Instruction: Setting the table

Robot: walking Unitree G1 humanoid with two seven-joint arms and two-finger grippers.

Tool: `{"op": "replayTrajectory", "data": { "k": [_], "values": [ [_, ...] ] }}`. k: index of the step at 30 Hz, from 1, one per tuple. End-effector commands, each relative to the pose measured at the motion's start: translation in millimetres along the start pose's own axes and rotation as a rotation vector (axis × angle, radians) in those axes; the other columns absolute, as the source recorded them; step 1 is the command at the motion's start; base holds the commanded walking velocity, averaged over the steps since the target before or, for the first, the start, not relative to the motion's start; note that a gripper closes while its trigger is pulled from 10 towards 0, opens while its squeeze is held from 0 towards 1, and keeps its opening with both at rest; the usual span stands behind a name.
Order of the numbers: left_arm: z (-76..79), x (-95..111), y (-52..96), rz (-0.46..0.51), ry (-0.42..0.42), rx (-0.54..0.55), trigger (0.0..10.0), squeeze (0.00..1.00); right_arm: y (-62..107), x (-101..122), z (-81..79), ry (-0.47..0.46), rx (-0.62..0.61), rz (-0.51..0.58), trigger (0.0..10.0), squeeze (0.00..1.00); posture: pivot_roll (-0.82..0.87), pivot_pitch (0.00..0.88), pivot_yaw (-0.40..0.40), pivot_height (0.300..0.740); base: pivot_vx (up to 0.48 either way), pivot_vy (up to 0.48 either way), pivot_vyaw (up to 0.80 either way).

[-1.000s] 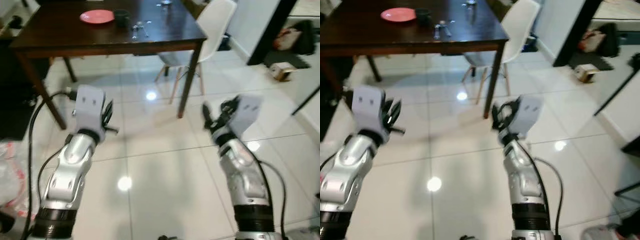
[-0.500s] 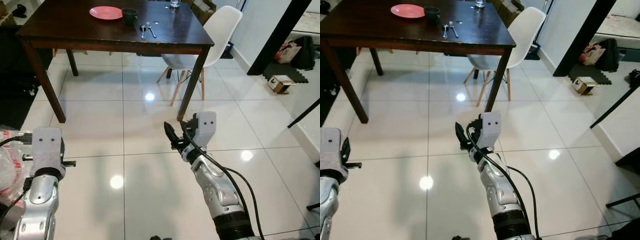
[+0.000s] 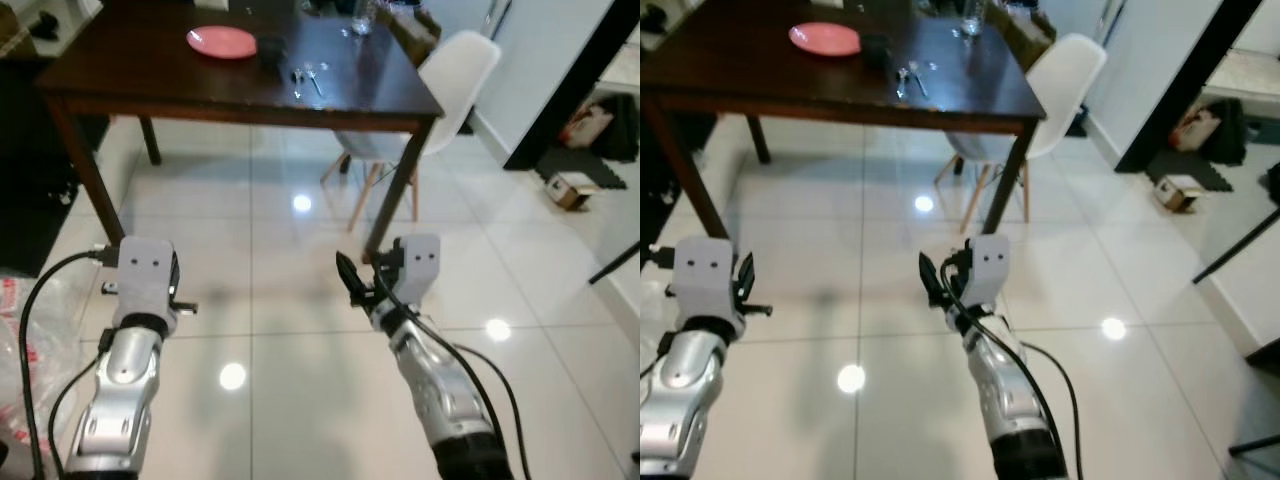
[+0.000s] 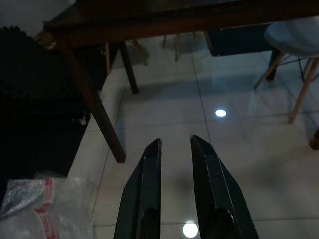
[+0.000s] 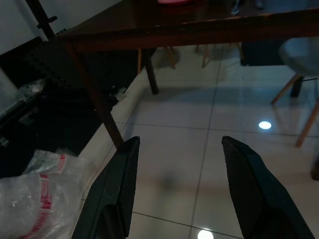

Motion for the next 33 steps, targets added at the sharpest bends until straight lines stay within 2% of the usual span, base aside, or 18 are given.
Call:
{"op": "replayTrajectory", "data": {
  "k": [1,12,33],
  "values": [
    [12.3,2.7,-1.8,0.012,0.001,-0.035,10.0,0.00,5.0,5.1,14.5,0.020,-0.047,0.020,10.0,0.00,0.02,0.031,-0.016,0.740,0.480,0.000,0.00],
    [23.1,9.4,-7.1,0.037,0.006,-0.066,10.0,0.00,6.6,9.8,22.7,0.026,-0.084,0.040,10.0,0.00,0.01,0.037,-0.004,0.740,0.480,0.000,0.00],
    [23.6,12.1,-11.3,0.052,-0.003,-0.081,10.0,0.00,6.7,9.7,26.0,0.023,-0.108,0.048,10.0,0.00,0.01,0.042,0.015,0.740,0.477,0.000,0.00]
  ]
}}
Point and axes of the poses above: a point about 5 cm out from each wrist's last joint towards the gripper, its own y axis pointing back from the gripper into the wrist, its own x axis along the axis of the wrist's last joint, z = x × y, the point moved 4 cm from there along -y, pointing out of the wrist towards the gripper, and after that the axes turned 6 degrees about -y, right-handed, at the moved point
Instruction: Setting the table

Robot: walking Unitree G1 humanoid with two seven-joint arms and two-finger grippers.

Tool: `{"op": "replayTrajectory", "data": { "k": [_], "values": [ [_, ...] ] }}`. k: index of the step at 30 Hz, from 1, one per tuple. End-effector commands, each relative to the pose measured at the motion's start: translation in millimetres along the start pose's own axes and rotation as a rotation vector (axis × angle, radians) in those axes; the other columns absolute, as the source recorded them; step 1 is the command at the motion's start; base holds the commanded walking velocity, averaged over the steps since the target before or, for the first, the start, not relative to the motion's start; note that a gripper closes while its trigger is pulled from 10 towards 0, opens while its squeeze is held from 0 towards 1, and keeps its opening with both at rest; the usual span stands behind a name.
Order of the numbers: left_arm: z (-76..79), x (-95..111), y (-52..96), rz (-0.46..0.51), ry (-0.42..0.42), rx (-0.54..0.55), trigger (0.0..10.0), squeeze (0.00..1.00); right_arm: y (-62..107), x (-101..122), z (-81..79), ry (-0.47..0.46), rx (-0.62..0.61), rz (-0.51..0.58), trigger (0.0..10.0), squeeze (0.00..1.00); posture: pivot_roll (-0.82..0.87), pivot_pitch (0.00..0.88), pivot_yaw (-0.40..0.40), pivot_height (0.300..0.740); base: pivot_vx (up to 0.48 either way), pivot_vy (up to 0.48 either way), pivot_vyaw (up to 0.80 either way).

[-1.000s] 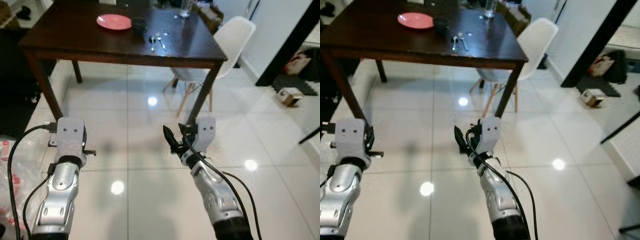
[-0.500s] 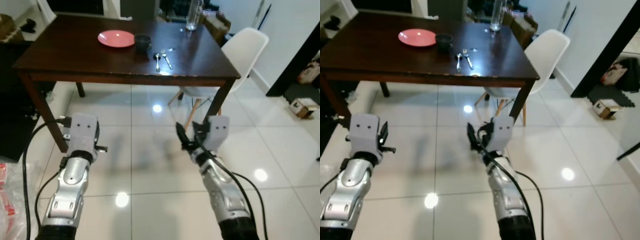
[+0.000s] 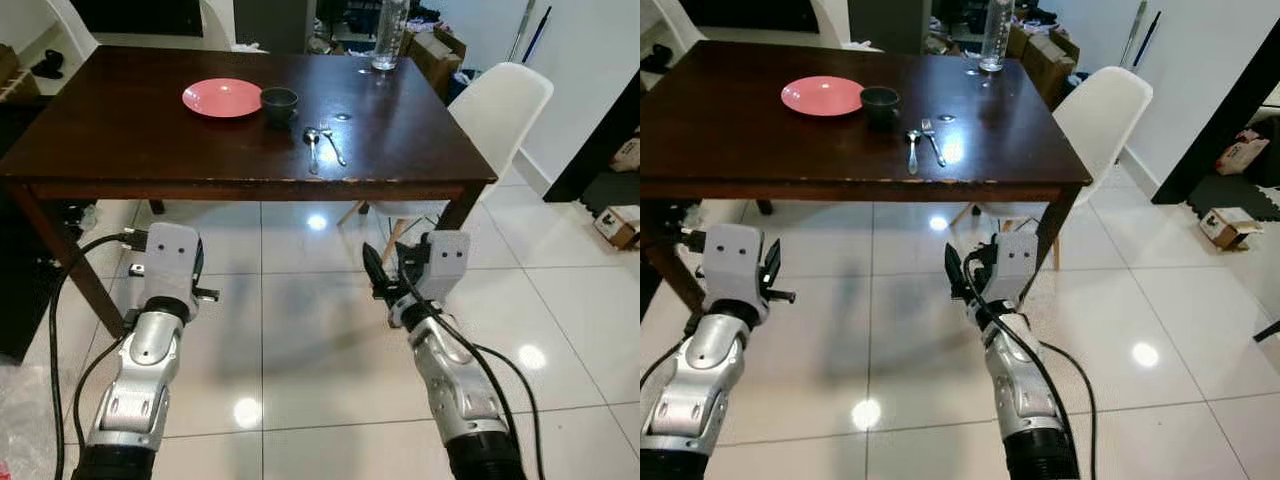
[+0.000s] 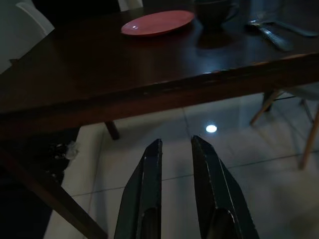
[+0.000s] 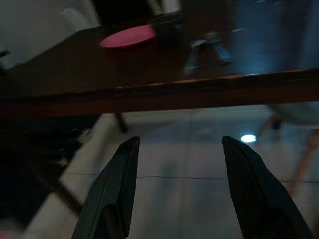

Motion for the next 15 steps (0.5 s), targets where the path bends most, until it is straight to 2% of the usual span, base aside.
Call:
{"op": "replayTrajectory", "data": {
  "k": [1,15],
  "values": [
    [5.2,-2.1,-0.2,-0.007,-0.002,-0.017,10.0,0.00,3.6,-1.6,9.0,0.015,-0.028,-0.006,10.0,0.00,0.01,0.042,0.015,0.740,0.465,0.000,0.00],
    [7.8,-1.4,-0.2,-0.003,0.001,-0.030,10.0,0.00,5.3,-2.2,11.3,0.016,-0.039,-0.007,10.0,0.00,0.01,0.049,0.017,0.740,0.464,0.000,0.00]
  ]
}}
Point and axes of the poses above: a point about 5 cm out from each wrist's last joint towards the gripper, its own y axis pointing back from the gripper into the wrist, its own x axis along the axis of the wrist's last joint, z = x × y, the point moved 4 cm from there along -y, pointing out of the wrist towards the gripper, and after that the axes turned 6 degrees about -y, right-handed, at the moved point
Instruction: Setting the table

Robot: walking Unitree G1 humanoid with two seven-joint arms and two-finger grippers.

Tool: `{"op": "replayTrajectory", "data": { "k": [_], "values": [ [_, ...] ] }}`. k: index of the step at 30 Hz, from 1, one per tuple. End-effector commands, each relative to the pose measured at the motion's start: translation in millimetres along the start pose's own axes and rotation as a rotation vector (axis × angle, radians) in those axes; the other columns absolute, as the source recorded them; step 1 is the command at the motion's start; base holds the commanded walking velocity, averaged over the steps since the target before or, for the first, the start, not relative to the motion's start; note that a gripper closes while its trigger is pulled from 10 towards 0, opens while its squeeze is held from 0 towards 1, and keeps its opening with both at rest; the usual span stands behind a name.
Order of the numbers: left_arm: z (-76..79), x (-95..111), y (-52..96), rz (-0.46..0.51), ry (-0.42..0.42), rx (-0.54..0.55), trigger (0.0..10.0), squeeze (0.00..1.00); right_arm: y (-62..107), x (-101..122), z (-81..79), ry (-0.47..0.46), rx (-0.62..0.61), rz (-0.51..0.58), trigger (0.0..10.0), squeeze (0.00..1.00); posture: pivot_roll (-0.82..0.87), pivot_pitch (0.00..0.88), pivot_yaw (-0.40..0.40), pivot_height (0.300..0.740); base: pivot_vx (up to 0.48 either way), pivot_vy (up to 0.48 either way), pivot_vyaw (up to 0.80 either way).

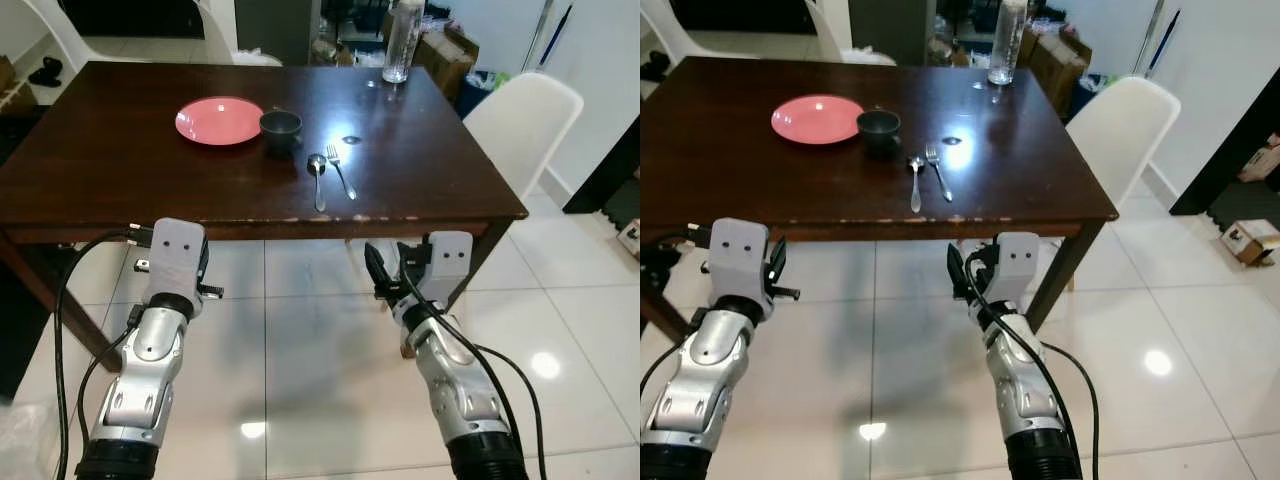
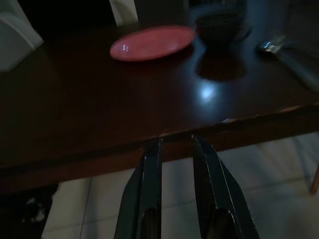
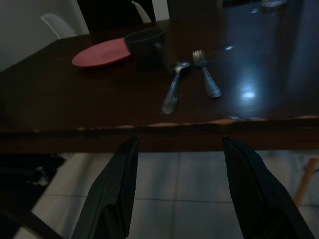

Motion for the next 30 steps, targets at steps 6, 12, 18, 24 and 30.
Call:
{"op": "replayTrajectory", "data": {
  "k": [6,12,18,24,30],
  "values": [
    [3.1,-4.4,0.8,-0.016,0.002,-0.011,10.0,0.00,3.2,-3.5,2.6,0.014,-0.009,-0.011,10.0,0.00,0.01,0.051,0.019,0.740,0.464,0.000,0.00],
    [3.5,-5.3,0.9,-0.019,-0.001,-0.016,10.0,0.00,2.7,3.6,-0.4,0.031,0.003,0.005,10.0,0.00,0.01,0.056,0.024,0.740,0.465,0.000,0.00],
    [5.1,-3.3,0.9,-0.010,-0.008,-0.030,10.0,0.00,-3.7,19.1,-3.5,0.049,0.012,0.022,10.0,0.00,0.01,0.059,0.030,0.740,0.465,0.000,0.00],
    [6.7,2.9,3.2,0.014,-0.019,-0.071,10.0,0.00,-11.7,29.6,-2.7,0.003,0.000,0.034,10.0,0.00,0.01,0.060,0.035,0.740,0.465,0.000,0.00],
    [0.9,10.3,10.2,0.029,-0.007,-0.170,10.0,0.00,-23.8,28.3,-4.0,-0.026,-0.035,-0.002,10.0,0.00,0.02,0.065,0.035,0.740,0.457,0.000,0.00]
  ]
}}
Point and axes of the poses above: a point about 5 cm out from each wrist's last joint towards the gripper, its own y axis pointing back from the gripper into the wrist, its own x axis along the axis of the wrist's last joint, z = x × y, the point moved 4 cm from there along -y, pointing out of the wrist towards the gripper, and after that the axes turned 6 degrees about -y, right-handed, at the moved point
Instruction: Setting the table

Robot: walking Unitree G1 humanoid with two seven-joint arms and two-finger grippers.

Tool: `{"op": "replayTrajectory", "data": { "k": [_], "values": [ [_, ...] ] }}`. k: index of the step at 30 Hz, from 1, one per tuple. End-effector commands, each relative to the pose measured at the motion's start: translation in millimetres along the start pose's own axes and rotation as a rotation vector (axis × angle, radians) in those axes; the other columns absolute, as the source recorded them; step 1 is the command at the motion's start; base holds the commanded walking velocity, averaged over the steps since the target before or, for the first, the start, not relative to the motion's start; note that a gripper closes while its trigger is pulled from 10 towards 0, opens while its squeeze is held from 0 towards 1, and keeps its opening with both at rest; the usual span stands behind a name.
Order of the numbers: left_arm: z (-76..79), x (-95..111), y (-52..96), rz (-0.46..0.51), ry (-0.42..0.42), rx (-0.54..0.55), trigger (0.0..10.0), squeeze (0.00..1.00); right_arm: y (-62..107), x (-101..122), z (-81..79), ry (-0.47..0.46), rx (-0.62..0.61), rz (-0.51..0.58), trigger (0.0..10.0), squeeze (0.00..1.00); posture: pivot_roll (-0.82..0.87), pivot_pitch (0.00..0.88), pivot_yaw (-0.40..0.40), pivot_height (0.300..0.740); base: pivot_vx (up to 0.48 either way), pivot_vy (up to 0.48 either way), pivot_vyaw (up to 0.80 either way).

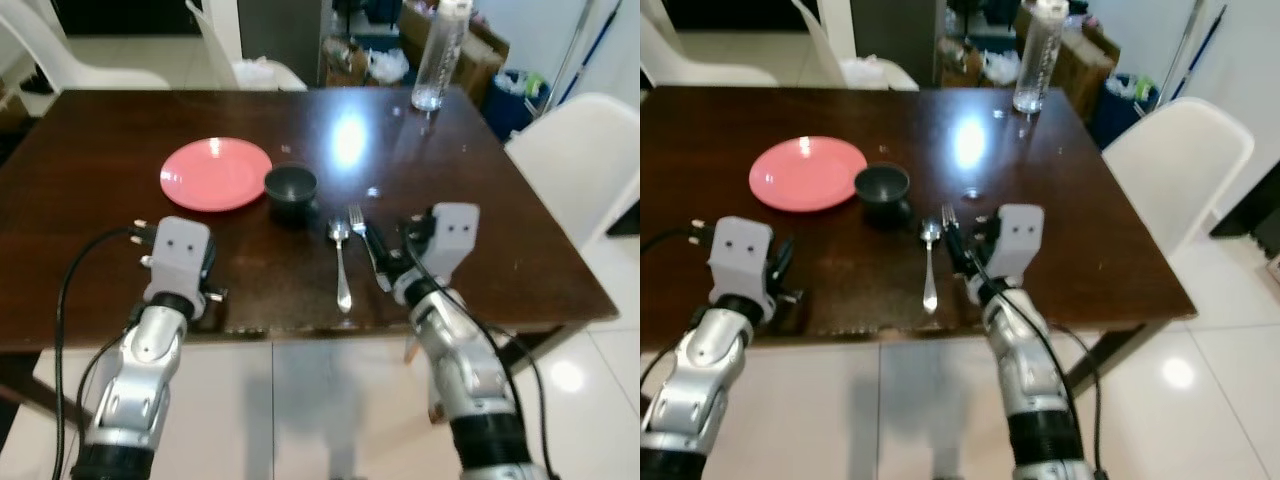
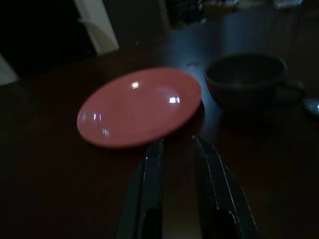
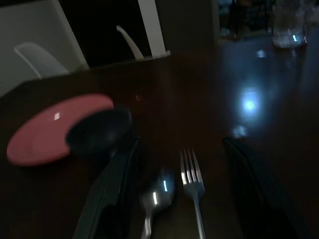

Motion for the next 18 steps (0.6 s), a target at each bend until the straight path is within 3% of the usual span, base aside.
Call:
{"op": "replayTrajectory", "data": {
  "k": [1,2,3,4,7,10,11,15,17,18],
  "values": [
    [-2.5,-6.1,6.4,-0.032,0.018,-0.046,10.0,0.00,-0.7,-15.4,-3.5,-0.042,-0.014,-0.062,10.0,0.00,0.03,0.065,0.034,0.740,0.289,0.000,0.00],
    [-2.5,-6.1,6.4,-0.032,0.018,-0.046,10.0,0.00,-0.7,-15.4,-3.5,-0.042,-0.014,-0.062,10.0,0.00,0.03,0.065,0.034,0.740,0.289,0.000,0.00],
    [-5.0,1.5,14.1,-0.017,0.029,-0.158,10.0,0.00,-3.1,-15.0,-6.0,-0.051,-0.018,-0.070,10.0,0.00,0.04,0.067,0.031,0.740,0.000,0.000,0.00],
    [-5.0,1.5,14.1,-0.017,0.029,-0.158,10.0,0.00,-3.1,-15.0,-6.0,-0.051,-0.018,-0.070,10.0,0.00,0.04,0.067,0.031,0.740,0.000,0.000,0.00],
    [-11.9,19.6,35.0,0.022,0.018,-0.378,10.0,0.00,-2.4,-15.7,-7.0,-0.035,-0.046,-0.086,10.0,0.00,0.05,0.071,0.032,0.740,0.000,0.000,0.00],
    [-16.8,31.8,42.5,0.044,0.017,-0.442,10.0,0.00,2.1,-19.3,-8.2,-0.045,-0.058,-0.102,10.0,0.00,0.05,0.072,0.036,0.740,0.000,0.000,0.00],
    [-16.8,48.1,45.6,0.082,0.057,-0.476,10.0,0.00,7.7,-25.7,-8.9,-0.062,-0.073,-0.125,10.0,0.00,0.05,0.073,0.036,0.740,0.000,0.000,0.00],
    [-3.8,77.3,50.1,0.150,0.146,-0.532,10.0,0.00,19.9,-42.3,-8.5,-0.089,-0.127,-0.198,10.0,0.00,0.05,0.072,0.034,0.740,0.000,0.000,0.00],
    [-0.6,81.8,51.9,0.159,0.159,-0.548,10.0,0.00,22.3,-45.0,-8.5,-0.092,-0.137,-0.213,10.0,0.00,0.05,0.072,0.033,0.740,0.000,0.000,0.00],
    [12.9,88.9,58.6,0.167,0.156,-0.610,10.0,0.00,31.1,-52.1,-10.6,-0.106,-0.149,-0.252,10.0,0.00,0.06,0.072,0.028,0.740,0.000,0.000,0.00]
  ]
}}
Point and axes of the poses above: a point about 5 cm out from each wrist's last joint towards the gripper, its own y axis pointing back from the gripper into the wrist, its own x axis along the axis of the wrist's last joint, z = x × y, the point moved 4 cm from there along -y, pointing out of the wrist towards the gripper, and after that the axes turned 6 degrees about -y, right-handed, at the moved point
